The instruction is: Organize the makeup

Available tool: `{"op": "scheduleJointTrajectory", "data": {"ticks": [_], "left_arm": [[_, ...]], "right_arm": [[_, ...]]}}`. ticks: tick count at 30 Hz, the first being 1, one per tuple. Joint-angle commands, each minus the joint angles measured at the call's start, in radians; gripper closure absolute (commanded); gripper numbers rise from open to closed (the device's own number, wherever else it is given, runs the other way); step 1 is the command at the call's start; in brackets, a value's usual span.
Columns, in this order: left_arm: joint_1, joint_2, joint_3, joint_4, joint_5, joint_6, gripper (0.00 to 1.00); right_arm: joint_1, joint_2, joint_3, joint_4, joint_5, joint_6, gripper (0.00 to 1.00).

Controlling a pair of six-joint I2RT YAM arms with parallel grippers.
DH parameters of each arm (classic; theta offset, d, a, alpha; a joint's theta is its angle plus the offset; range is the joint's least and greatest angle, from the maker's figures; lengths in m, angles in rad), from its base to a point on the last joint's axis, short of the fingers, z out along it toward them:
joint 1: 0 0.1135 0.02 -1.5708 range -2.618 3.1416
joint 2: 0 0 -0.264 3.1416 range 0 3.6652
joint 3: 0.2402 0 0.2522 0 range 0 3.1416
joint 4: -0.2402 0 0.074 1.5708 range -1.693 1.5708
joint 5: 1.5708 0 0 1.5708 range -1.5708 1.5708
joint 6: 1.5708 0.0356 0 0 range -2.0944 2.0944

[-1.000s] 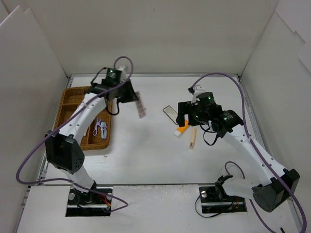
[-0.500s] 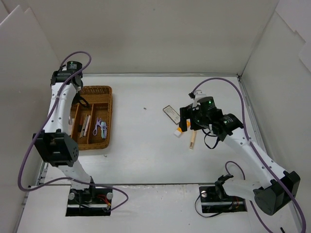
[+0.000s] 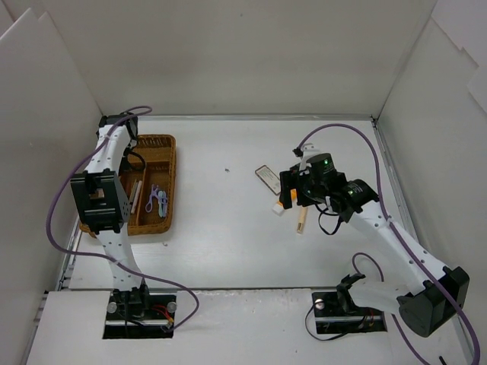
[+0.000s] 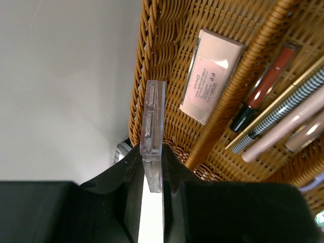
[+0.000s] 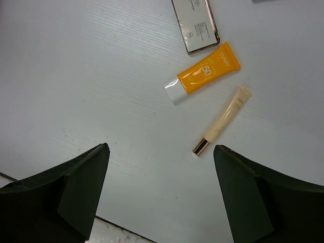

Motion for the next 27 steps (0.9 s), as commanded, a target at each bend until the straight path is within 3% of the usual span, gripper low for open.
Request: {"op": "scheduleJointTrajectory", "data": {"ticks": [1, 14, 19, 27], "left_arm": [[0.023, -0.011, 0.060, -0.002, -0.067, 0.033, 1.00], [0.041, 0.090, 0.086, 0.011, -0.060, 0.038, 0.96], [0.041, 0.083, 0.049, 0.049, -0.065, 0.043, 0.76], [0.050, 0.072, 0.031, 0.058, -0.068, 0.024, 0.58]], "right_arm": [[0.005, 0.012, 0.008, 0.038, 0.026, -0.003, 0.19], [0.005, 0.042, 0.040, 0.005, 0.032, 0.004, 0.19], [0.005, 0.043, 0.049, -0.014, 0.040, 0.004, 0.19], [0.002, 0.055, 0.067, -0.034, 0.076, -0.012, 0.19]]}}
